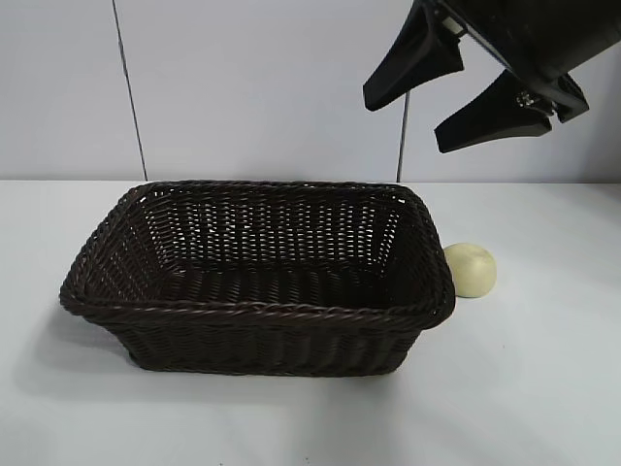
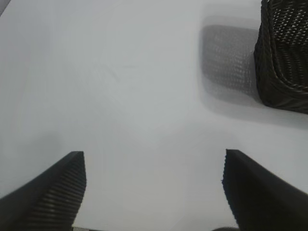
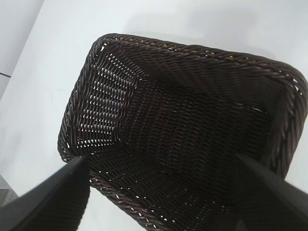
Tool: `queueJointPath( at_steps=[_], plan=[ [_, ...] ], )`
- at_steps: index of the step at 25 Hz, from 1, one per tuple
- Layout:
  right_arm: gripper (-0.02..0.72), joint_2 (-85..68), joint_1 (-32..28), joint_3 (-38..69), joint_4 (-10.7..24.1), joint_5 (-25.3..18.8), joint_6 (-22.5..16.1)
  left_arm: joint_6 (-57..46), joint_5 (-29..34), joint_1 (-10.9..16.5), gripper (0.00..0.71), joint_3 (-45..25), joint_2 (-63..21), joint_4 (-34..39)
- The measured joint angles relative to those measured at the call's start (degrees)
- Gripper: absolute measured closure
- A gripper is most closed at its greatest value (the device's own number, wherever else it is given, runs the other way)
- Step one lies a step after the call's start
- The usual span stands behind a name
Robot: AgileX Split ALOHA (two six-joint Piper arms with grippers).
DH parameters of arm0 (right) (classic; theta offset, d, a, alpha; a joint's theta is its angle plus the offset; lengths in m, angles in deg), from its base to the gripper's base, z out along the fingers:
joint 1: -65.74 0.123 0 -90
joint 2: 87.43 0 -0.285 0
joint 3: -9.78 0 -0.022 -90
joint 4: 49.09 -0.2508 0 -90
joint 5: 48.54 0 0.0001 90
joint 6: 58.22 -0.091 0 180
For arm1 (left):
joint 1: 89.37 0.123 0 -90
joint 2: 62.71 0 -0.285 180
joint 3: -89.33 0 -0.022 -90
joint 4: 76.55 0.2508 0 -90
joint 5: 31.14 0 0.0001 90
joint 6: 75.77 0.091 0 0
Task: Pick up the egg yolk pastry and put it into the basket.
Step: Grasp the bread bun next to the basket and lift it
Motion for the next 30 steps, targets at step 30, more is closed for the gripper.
queueJointPath(
  at_steps=[30],
  plan=[
    [0.127,0.0,-8.42,-9.31,36.26,-11.14,-30.85,-0.06,0.4,0.0,0.139,0.0,-5.42,-0.06]
  ],
)
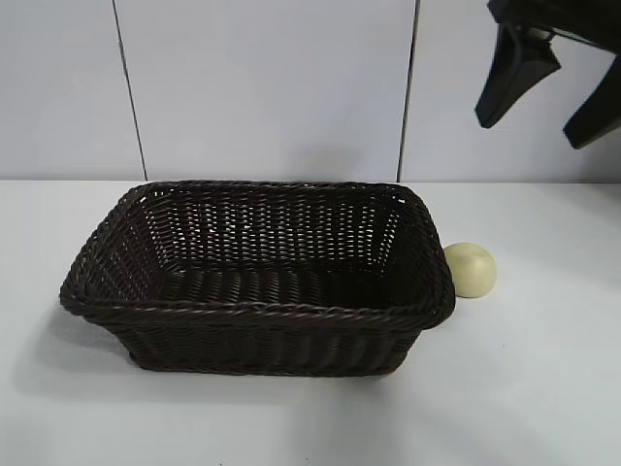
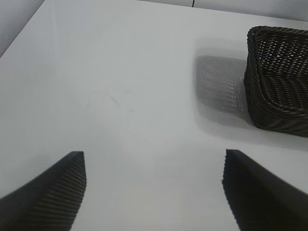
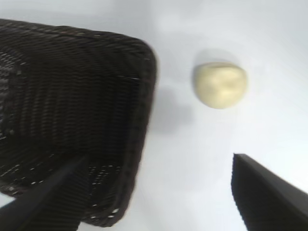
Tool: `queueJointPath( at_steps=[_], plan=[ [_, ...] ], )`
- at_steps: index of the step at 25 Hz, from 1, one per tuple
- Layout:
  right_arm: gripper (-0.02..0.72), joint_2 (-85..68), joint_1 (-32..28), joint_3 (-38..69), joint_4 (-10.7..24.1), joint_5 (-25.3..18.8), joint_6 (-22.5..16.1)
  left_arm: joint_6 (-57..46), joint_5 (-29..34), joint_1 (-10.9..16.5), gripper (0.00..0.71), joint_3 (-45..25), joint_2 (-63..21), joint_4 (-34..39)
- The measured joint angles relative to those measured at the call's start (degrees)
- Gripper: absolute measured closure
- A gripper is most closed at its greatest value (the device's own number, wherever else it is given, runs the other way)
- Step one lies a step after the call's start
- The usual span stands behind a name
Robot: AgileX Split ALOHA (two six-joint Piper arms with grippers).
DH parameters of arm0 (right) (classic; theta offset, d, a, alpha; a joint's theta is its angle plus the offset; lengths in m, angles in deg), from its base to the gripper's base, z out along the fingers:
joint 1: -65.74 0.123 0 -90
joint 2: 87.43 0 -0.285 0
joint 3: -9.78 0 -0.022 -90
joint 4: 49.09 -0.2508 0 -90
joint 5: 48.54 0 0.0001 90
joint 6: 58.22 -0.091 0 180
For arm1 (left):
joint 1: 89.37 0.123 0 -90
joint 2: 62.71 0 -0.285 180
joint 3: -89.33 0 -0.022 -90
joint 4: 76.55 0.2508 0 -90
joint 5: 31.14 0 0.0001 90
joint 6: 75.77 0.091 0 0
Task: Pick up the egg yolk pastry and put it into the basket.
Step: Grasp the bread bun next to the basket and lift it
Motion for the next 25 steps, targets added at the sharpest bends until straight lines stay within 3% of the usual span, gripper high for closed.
queueJointPath(
  at_steps=[6,10,14,25],
  plan=[
    [0.144,0.0,-7.96,0.0,-2.12,-0.96,4.16,0.0,0.0,0.0,0.139,0.0,0.0,0.0],
    [0.146,0.65,-8.74,0.0,-3.46,-0.96,5.04,-0.05,0.0,0.0,0.139,0.0,0.0,0.0],
    [0.147,4.86,-8.74,-0.23,-7.02,-0.86,7.35,-0.05,0.0,0.0,0.139,0.0,0.0,0.0],
    [0.147,19.88,-8.74,-0.23,-14.94,6.62,10.56,-0.05,0.0,0.0,0.139,0.0,0.0,0.0]
  ],
)
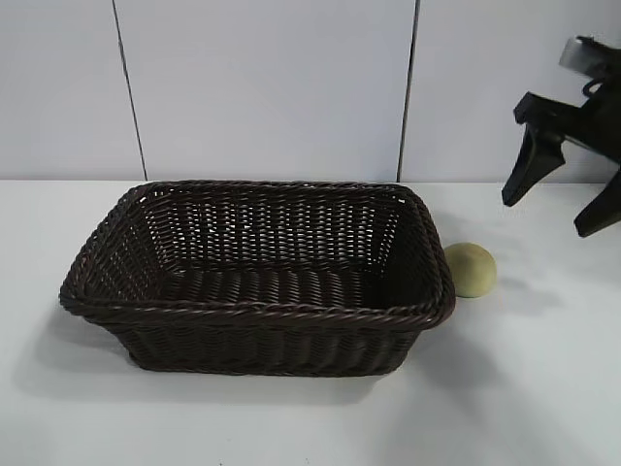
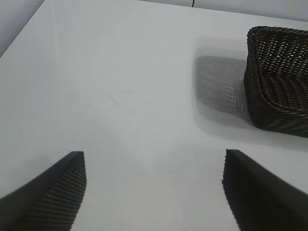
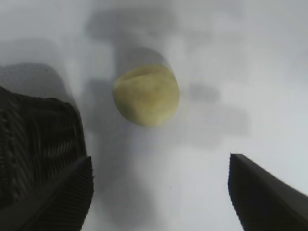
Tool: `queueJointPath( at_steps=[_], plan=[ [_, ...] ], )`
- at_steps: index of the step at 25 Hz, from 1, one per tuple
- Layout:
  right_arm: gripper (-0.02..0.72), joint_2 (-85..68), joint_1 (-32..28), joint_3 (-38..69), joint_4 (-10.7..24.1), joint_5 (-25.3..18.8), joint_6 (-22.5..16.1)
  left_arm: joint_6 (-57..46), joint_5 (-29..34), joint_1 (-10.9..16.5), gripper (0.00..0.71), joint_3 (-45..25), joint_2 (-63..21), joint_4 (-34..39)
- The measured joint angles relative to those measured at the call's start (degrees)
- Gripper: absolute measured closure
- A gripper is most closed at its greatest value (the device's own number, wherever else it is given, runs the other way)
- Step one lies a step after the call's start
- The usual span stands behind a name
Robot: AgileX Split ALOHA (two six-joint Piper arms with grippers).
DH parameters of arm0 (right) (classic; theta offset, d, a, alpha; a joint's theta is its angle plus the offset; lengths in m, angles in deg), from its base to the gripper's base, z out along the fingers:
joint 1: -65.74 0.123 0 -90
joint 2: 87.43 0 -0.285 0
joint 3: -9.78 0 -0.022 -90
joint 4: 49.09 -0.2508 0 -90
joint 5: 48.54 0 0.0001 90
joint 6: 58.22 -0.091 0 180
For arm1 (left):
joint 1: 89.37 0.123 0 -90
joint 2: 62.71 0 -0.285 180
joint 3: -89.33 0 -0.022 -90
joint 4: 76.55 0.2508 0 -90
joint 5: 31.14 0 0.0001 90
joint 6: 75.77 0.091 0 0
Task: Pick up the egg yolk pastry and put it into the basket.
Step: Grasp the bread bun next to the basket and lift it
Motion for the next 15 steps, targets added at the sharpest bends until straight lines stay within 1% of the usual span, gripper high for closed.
queueJointPath(
  at_steps=[5,8,11,15],
  plan=[
    [0.147,4.26,0.0,-0.16,-4.27,3.97,2.18,0.0,0.0,0.0,0.139,0.0,0.0,0.0],
    [0.147,6.37,0.0,-0.16,-6.71,4.85,4.61,0.0,0.0,0.0,0.139,0.0,0.0,0.0],
    [0.147,7.76,0.0,-0.16,-9.93,6.17,7.12,0.0,0.0,0.0,0.139,0.0,0.0,0.0],
    [0.147,8.88,0.06,-0.16,-14.18,6.67,10.21,0.0,0.0,0.0,0.139,0.0,0.0,0.0]
  ],
)
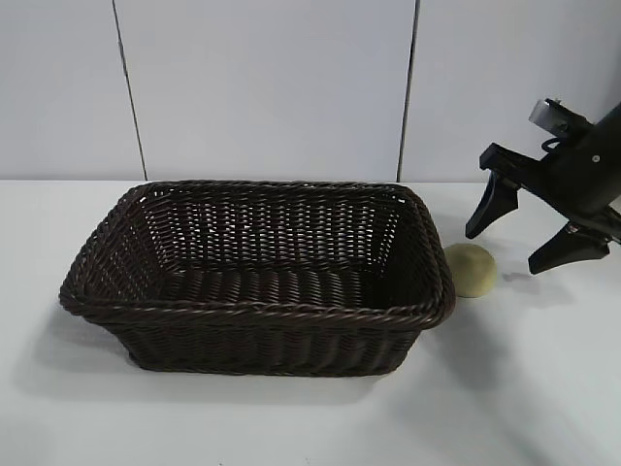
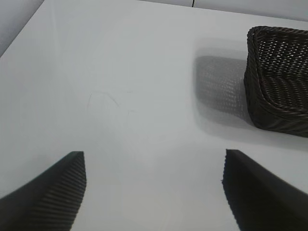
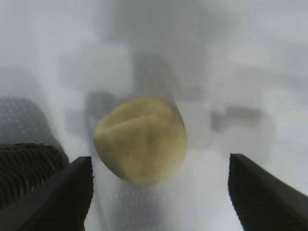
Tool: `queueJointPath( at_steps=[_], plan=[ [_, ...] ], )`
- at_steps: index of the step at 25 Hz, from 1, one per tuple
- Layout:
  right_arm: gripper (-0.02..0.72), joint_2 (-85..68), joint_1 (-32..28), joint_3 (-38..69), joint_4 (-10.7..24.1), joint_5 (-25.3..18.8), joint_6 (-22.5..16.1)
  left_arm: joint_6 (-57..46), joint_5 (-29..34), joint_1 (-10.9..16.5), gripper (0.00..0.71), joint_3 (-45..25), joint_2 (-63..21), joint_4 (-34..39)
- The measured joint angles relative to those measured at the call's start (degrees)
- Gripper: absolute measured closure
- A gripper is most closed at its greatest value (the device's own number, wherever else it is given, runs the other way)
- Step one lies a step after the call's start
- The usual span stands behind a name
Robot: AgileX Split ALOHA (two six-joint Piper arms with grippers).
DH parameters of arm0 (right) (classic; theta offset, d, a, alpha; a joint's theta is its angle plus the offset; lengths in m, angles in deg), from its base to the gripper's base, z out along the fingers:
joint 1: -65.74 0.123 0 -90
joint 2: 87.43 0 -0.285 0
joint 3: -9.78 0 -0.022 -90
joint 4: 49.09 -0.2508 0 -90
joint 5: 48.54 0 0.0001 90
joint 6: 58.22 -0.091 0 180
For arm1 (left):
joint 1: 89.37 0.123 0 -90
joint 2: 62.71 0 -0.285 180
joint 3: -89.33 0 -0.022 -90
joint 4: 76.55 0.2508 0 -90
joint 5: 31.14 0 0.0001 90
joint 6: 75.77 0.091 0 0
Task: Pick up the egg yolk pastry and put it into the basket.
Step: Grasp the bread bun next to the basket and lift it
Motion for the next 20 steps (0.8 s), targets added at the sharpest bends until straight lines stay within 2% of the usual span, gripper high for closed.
queueJointPath(
  at_steps=[3,7,11,14,17,20],
  plan=[
    [0.147,0.92,1.06,0.0,-2.19,0.71,1.73,0.0,0.0,0.0,0.139,0.0,0.0,0.0],
    [0.147,1.27,4.07,0.0,-2.68,2.84,2.77,0.0,0.0,0.0,0.139,0.0,0.0,0.0],
    [0.147,1.27,5.67,0.0,-2.28,4.71,0.94,0.0,0.0,0.0,0.139,0.0,0.0,-0.04],
    [0.147,1.27,5.77,0.0,-0.33,5.07,-1.18,0.0,0.0,0.0,0.139,0.0,0.0,-0.04],
    [0.155,1.27,5.77,0.0,3.69,5.07,-5.04,0.0,0.0,0.0,0.139,0.0,0.0,-0.04],
    [0.228,1.27,5.77,0.0,7.78,5.07,-8.92,0.0,0.0,0.0,0.139,0.0,0.0,-0.04]
  ],
)
